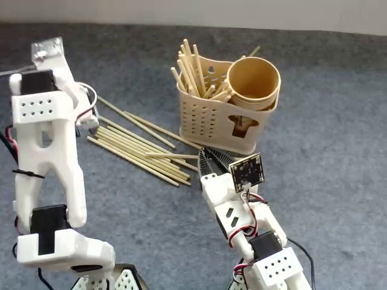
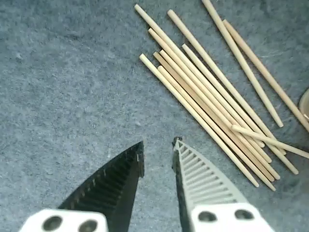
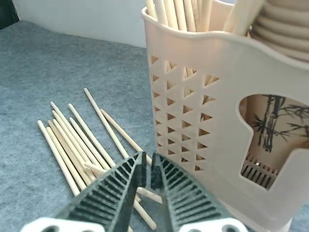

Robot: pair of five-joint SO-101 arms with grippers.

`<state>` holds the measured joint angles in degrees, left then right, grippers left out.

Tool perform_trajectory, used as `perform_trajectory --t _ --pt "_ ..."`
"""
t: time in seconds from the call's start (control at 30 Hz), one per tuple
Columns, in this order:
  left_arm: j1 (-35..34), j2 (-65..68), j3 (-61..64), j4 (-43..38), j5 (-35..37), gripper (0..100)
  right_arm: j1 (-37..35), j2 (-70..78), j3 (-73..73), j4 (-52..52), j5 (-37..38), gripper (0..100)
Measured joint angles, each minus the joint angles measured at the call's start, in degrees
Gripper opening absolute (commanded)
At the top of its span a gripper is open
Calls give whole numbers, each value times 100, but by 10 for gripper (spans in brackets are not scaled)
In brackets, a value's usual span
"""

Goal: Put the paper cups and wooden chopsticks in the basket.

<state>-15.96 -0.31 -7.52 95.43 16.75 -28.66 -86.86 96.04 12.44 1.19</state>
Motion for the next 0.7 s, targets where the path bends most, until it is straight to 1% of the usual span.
perform_trajectory --t 0.2,0.33,0.47,0.57,0.63,0.7 --pt "-35 9 1574 -1187 0 115 0 0 0 0 0 33" --pt "-35 9 2277 -1934 0 116 0 0 0 0 0 33" --pt "-35 18 2673 -2620 0 121 0 0 0 0 0 33" --pt "-35 237 2840 -3138 0 145 0 0 0 0 0 33" --pt "-35 545 2831 -3367 0 146 0 0 0 0 0 33" --pt "-35 967 2708 -3429 0 146 0 0 0 0 0 33"
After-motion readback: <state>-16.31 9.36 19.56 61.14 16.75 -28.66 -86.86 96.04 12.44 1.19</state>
